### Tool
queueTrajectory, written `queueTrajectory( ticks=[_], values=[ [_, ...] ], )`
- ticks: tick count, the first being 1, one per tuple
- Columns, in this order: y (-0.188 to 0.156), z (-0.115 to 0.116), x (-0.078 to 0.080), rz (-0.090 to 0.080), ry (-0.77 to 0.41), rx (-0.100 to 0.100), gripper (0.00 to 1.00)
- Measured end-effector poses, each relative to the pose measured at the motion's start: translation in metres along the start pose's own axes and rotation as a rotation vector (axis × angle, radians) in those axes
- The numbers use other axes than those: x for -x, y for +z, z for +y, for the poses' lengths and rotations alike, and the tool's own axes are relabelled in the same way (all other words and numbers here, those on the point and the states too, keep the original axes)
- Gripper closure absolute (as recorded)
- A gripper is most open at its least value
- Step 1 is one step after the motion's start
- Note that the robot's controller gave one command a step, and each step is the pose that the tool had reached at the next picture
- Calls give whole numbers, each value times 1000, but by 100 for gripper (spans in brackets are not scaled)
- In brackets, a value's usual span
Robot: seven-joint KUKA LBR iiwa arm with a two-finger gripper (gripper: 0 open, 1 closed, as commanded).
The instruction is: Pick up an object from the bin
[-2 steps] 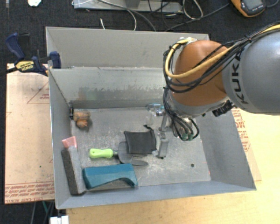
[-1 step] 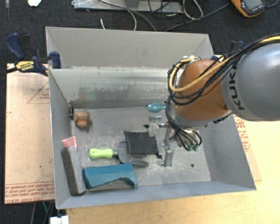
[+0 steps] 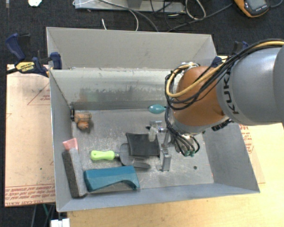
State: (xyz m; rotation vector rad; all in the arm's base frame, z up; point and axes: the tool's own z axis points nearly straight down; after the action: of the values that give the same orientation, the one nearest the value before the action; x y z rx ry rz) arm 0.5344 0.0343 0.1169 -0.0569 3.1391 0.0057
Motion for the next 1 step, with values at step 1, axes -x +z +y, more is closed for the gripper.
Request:
queueTrajectory(
  ticks=[1],
  values=[
    [26,-8,35,-4,203,0,0]
  ],
)
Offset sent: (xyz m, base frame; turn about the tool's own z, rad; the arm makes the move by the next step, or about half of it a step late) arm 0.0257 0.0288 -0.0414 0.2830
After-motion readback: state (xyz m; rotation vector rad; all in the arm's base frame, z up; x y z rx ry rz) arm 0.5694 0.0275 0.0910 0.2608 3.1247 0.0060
